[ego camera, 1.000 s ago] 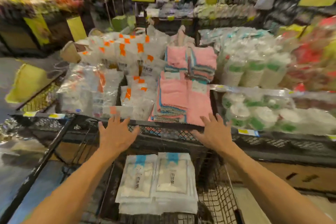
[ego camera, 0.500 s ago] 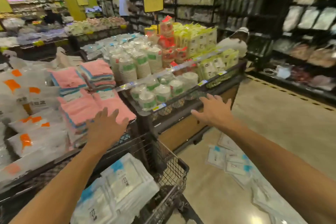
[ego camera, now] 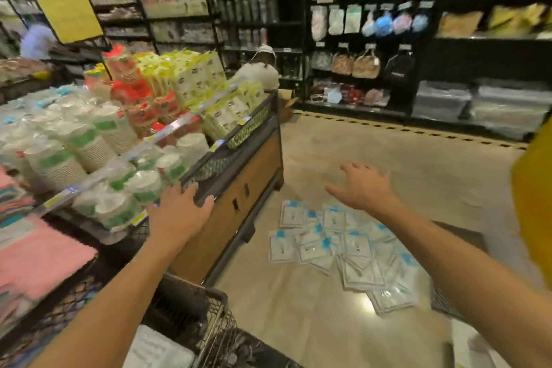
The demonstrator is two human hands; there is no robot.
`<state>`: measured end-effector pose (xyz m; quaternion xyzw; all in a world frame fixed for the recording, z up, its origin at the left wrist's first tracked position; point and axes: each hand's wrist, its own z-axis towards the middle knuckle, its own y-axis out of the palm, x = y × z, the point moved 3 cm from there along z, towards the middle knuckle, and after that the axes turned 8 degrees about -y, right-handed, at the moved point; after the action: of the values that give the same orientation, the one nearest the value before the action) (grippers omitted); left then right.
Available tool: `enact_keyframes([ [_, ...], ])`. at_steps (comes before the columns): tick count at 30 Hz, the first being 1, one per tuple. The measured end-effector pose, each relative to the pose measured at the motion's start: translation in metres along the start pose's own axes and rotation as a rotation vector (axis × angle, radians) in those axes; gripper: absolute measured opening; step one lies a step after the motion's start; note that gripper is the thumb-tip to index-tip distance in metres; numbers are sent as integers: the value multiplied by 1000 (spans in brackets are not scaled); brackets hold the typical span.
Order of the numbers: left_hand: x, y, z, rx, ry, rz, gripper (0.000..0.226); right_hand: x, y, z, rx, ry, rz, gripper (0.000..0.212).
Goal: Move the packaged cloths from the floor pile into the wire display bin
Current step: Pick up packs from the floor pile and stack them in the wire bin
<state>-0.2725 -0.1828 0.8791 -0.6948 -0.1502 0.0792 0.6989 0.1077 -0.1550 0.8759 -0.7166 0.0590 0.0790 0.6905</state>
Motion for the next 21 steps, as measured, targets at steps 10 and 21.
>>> enact_keyframes([
  [10,146,52,39,-60,59,-32,69,144,9,47,-47,111,49,80],
  [21,225,128,131,-207,139,68,70,222,57,110,-156,248,99,80],
])
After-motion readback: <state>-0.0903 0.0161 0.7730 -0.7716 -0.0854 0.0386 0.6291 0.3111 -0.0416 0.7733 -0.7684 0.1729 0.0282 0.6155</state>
